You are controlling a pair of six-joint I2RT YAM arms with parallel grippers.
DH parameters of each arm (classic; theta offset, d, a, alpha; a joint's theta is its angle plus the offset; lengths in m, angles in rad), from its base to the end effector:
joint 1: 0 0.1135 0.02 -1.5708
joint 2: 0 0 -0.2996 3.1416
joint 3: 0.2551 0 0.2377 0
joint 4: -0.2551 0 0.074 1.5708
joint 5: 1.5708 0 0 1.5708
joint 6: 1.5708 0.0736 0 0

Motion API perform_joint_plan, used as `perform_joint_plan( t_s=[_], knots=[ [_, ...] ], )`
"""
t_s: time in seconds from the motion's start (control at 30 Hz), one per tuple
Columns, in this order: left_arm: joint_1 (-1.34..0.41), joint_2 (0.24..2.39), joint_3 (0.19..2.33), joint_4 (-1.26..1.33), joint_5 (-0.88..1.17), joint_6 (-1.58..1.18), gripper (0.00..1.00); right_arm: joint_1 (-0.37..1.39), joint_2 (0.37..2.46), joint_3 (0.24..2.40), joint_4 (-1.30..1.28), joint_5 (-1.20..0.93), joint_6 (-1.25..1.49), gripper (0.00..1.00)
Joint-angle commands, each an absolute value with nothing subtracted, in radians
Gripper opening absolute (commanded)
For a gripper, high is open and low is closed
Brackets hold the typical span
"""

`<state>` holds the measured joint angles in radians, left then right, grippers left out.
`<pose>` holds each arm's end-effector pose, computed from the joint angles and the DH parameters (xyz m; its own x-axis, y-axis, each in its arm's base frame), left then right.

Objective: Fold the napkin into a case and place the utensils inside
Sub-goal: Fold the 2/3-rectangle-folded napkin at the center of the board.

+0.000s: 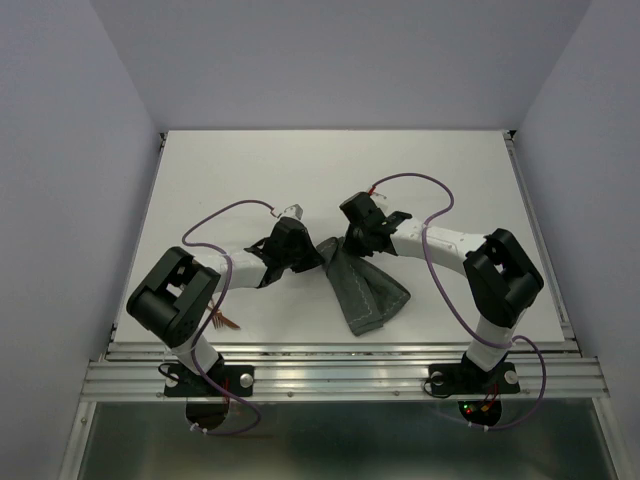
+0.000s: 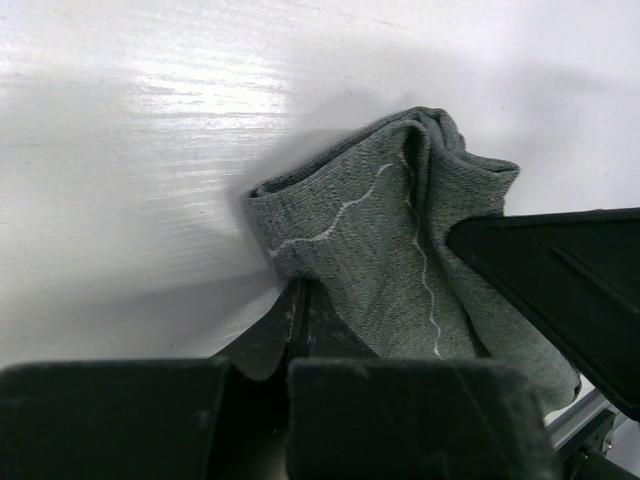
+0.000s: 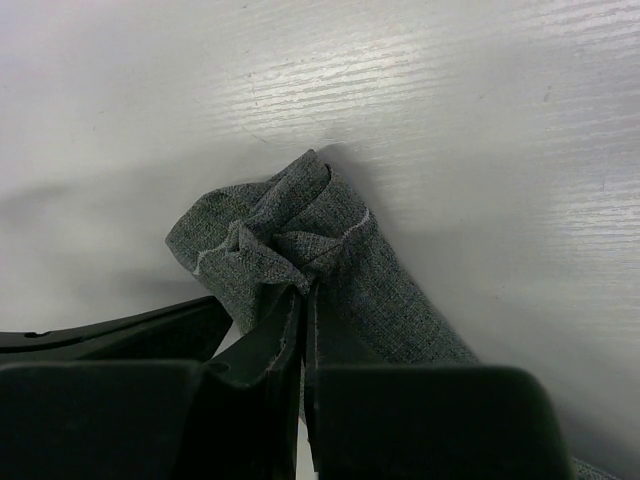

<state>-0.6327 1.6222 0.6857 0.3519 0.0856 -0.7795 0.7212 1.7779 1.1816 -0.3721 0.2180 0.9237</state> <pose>0.2728 -0.2078 0.1817 -0.7711 -0.3030 -0.5600 0.1471 0.7709 -0.6198 0.3021 0.2444 0.2070 -0.8140 0.3216 -0.4838 0.1606 0.9249 0.3446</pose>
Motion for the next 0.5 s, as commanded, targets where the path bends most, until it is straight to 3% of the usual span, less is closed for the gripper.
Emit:
perform_joint_plan(
  t_s=[0.0,0.3,0.47],
  knots=[
    [-0.63,1.562,0.747,0.327,0.084,-0.736,0.0,0.726,1.738,1.229,-0.4,0.236,0.902,0.01],
    [-0.63,1.519,0.77,0.316,0.071,-0.715,0.0,0.726,1.735,1.23,-0.405,0.238,0.899,0.01],
    [-0.63,1.632,0.841,0.288,0.081,-0.681,0.0,0.735,1.73,1.241,-0.405,0.239,0.896,0.01]
  ],
)
